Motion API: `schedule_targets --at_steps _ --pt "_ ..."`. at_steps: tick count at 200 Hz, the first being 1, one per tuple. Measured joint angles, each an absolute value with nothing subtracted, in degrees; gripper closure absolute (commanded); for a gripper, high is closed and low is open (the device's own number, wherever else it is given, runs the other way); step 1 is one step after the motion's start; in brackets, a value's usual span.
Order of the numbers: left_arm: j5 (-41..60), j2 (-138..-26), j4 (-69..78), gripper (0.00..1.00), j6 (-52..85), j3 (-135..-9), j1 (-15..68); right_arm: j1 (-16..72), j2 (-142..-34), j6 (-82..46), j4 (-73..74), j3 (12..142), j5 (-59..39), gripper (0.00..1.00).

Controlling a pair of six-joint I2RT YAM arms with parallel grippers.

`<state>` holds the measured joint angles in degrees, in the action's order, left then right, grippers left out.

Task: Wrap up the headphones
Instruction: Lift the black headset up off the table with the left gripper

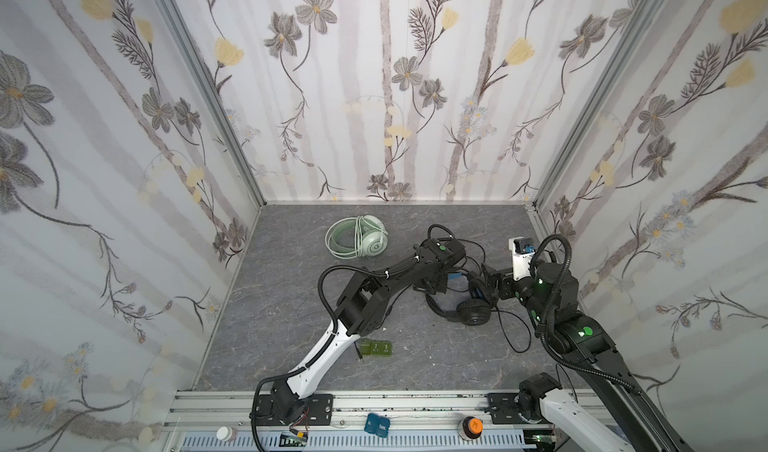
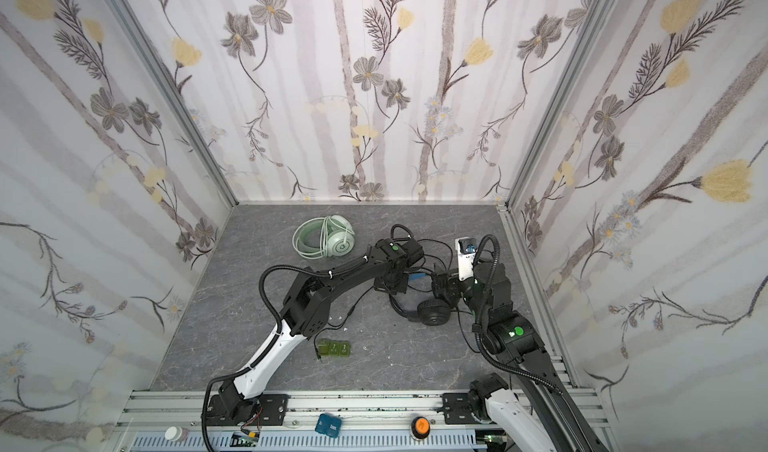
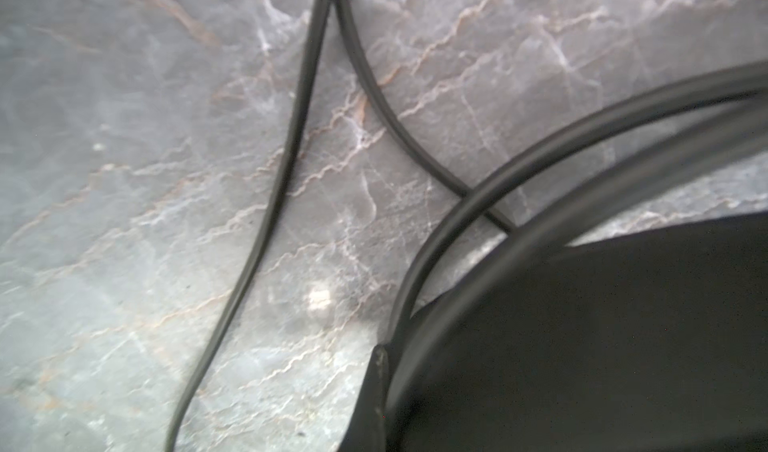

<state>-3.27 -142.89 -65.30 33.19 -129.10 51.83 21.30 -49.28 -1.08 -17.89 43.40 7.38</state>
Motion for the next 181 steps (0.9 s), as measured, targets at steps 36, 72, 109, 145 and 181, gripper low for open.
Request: schedule_targets --at_steps 36,72,109,145,181 --pt "-9.37 -135.57 -69.71 1.00 29.41 -131.09 51.59 21.12 -48.38 -1.45 -18.31 43.40 5.78 0.01" --pt "-16.56 -124.20 -73.08 1.00 26.11 -132.60 51.07 21.08 -43.38 -1.69 -17.52 43.40 1.74 0.01" --pt "-23.44 -118.41 -77.36 1.00 21.06 -139.59 50.02 21.10 -39.27 -1.93 -16.95 43.40 -4.84 0.01" --pt "-27.70 -115.42 -78.46 1.00 16.82 -145.99 49.21 21.10 -37.45 -2.04 -15.03 44.12 -13.04 0.00" --pt "-28.03 -110.85 -79.46 1.00 14.37 -144.40 48.21 21.10 -42.85 -1.37 -16.23 50.09 -19.55 0.02"
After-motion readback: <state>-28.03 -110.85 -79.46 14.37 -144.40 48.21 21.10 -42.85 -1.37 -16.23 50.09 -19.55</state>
